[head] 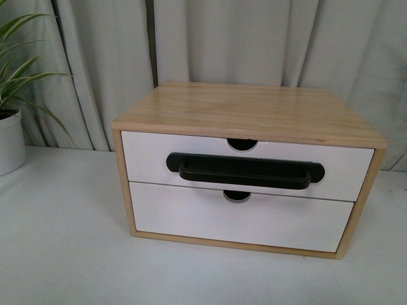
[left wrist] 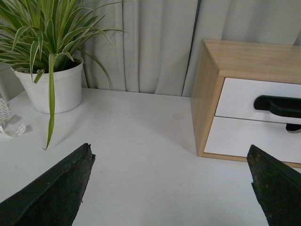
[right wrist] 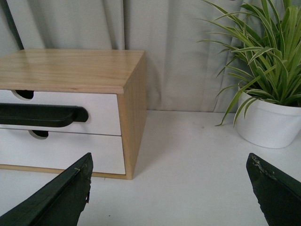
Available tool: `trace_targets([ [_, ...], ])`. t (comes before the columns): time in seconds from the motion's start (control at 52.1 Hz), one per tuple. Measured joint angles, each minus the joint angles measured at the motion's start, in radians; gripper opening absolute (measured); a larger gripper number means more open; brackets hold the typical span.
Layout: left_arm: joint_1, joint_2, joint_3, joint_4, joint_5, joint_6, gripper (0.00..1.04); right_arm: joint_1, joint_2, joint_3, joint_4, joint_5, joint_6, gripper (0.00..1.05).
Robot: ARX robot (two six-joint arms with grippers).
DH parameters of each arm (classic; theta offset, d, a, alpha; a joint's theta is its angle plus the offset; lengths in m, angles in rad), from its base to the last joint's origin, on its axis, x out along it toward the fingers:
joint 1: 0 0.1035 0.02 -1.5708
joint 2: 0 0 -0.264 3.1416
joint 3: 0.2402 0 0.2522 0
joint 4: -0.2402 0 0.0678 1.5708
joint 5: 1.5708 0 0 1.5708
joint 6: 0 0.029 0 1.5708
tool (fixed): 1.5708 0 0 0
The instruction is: Pull drawer
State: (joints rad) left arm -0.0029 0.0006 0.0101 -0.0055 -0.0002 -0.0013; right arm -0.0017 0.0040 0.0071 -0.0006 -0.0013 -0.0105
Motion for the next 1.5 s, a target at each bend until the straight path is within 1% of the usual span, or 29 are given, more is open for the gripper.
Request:
trace_targets([
  [0.806,0.0,0.0,0.0,0.0,0.0,0.0,0.99,0.0,0.0,0.0,0.0,0.0,0.0,0.96],
  [0.825,0.0,0.0,0.0,0.0,0.0,0.0,0.99,0.0,0.0,0.0,0.0,-0.001,0.0,0.96],
  [0.844,-0.001,0.002,0.0,-0.001,-0.011,-0.001,0.99,-0.007,0.009,0.005,-0.017,-0.029,0.01,0.96],
  [0.864,-0.02,0.015,0.004,-0.013,-0.066,-0.01,0.99,-0.021,0.024,0.021,-0.06,-0.08,0.021,0.96],
  [0.883,-0.068,0.055,0.023,-0.049,-0.216,-0.014,0.99,-0.043,0.068,0.051,-0.13,-0.157,0.033,0.96],
  [0.902,-0.104,0.093,0.035,-0.055,-0.312,-0.016,0.99,-0.055,0.119,0.078,-0.181,-0.218,0.039,0.96],
  [0.94,-0.181,0.194,0.06,-0.04,-0.502,-0.021,0.99,-0.054,0.192,0.105,-0.211,-0.279,0.04,0.96],
  [0.979,-0.216,0.262,0.074,-0.008,-0.577,-0.017,0.99,-0.05,0.242,0.124,-0.209,-0.312,0.028,0.96],
  [0.998,-0.223,0.296,0.081,0.013,-0.584,-0.008,0.99,-0.05,0.267,0.134,-0.203,-0.328,0.02,0.96],
  [1.036,-0.229,0.36,0.1,0.062,-0.571,0.01,0.99,-0.05,0.304,0.151,-0.191,-0.348,0.003,0.96],
  [1.113,-0.23,0.472,0.14,0.148,-0.497,0.068,0.99,-0.05,0.409,0.204,-0.163,-0.403,-0.063,0.96],
  [1.209,-0.232,0.626,0.215,0.251,-0.327,0.189,0.99,-0.039,0.536,0.278,-0.151,-0.43,-0.157,0.96],
  [1.247,-0.225,0.684,0.243,0.271,-0.252,0.245,0.99,-0.027,0.593,0.309,-0.148,-0.434,-0.203,0.96],
  [1.267,-0.223,0.698,0.248,0.277,-0.244,0.251,0.99,-0.021,0.621,0.324,-0.15,-0.439,-0.225,0.96],
  [1.343,-0.2,0.805,0.299,0.295,-0.092,0.359,0.99,0.002,0.71,0.373,-0.15,-0.446,-0.307,0.96],
  [1.382,-0.19,0.841,0.318,0.301,-0.041,0.388,0.99,0.014,0.752,0.402,-0.156,-0.451,-0.349,0.96],
  [1.401,-0.184,0.873,0.338,0.301,0.002,0.426,0.99,0.019,0.771,0.417,-0.161,-0.455,-0.377,0.96],
  [1.439,-0.179,0.906,0.359,0.299,0.043,0.456,0.99,0.026,0.808,0.442,-0.162,-0.463,-0.42,0.96],
  [1.458,-0.174,0.936,0.38,0.296,0.08,0.491,0.99,0.03,0.826,0.456,-0.165,-0.467,-0.441,0.96],
  [1.497,-0.173,0.975,0.412,0.284,0.115,0.536,0.99,0.037,0.87,0.489,-0.172,-0.469,-0.491,0.96],
])
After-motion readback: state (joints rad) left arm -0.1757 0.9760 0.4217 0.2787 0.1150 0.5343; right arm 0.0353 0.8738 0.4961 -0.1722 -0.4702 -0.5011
